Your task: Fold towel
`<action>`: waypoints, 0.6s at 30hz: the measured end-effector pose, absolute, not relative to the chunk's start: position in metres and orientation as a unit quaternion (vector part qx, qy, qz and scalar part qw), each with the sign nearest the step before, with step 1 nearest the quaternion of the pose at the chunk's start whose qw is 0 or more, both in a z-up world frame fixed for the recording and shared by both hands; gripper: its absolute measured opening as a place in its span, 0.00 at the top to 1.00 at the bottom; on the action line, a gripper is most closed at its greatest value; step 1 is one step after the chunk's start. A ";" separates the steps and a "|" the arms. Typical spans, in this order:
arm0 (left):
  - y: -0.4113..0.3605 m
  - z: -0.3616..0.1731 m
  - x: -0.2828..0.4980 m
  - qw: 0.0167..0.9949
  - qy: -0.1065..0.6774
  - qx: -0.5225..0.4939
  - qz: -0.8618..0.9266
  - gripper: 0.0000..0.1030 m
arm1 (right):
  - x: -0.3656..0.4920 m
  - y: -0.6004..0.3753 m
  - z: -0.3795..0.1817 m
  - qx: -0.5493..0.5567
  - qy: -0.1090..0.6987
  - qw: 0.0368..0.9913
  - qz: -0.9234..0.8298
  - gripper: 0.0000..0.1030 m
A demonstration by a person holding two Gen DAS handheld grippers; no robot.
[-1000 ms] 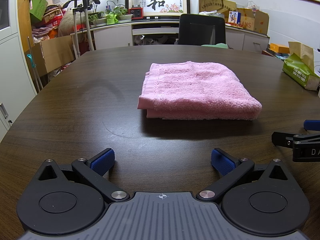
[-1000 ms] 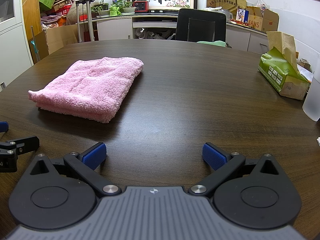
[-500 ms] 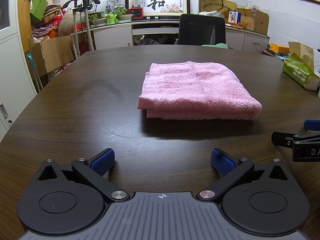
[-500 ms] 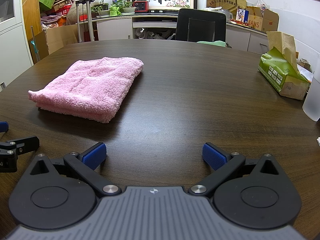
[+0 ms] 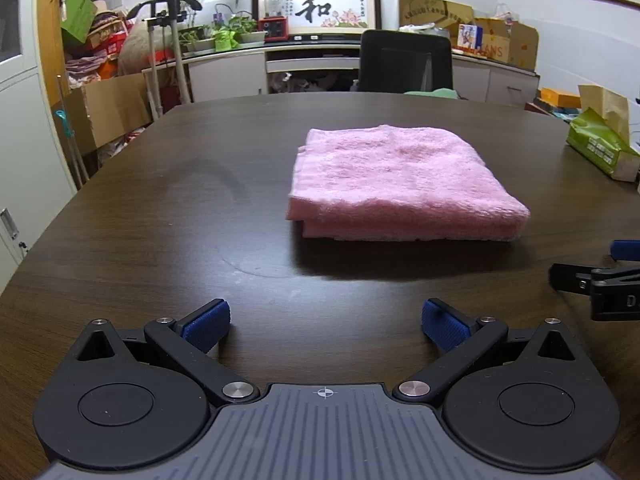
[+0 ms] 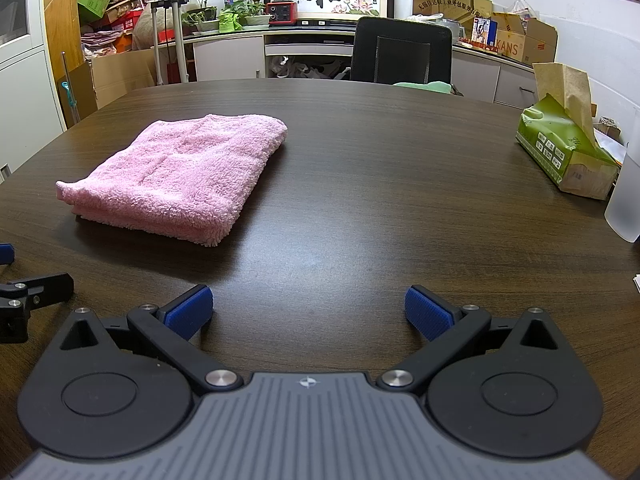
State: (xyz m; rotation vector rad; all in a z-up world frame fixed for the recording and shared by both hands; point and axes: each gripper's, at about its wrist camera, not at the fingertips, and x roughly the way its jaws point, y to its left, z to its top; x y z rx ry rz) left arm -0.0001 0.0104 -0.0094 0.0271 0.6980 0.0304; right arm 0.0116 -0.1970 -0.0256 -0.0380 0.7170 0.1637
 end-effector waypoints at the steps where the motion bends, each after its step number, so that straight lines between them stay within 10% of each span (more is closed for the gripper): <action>1: 0.014 -0.009 0.000 0.940 0.339 0.014 0.025 0.00 | 0.012 -0.197 -0.026 -0.019 0.350 0.933 0.080 0.00; 18: 0.111 0.003 0.016 0.941 0.297 0.016 0.159 0.00 | 0.012 -0.197 -0.026 -0.019 0.350 0.933 0.080 0.00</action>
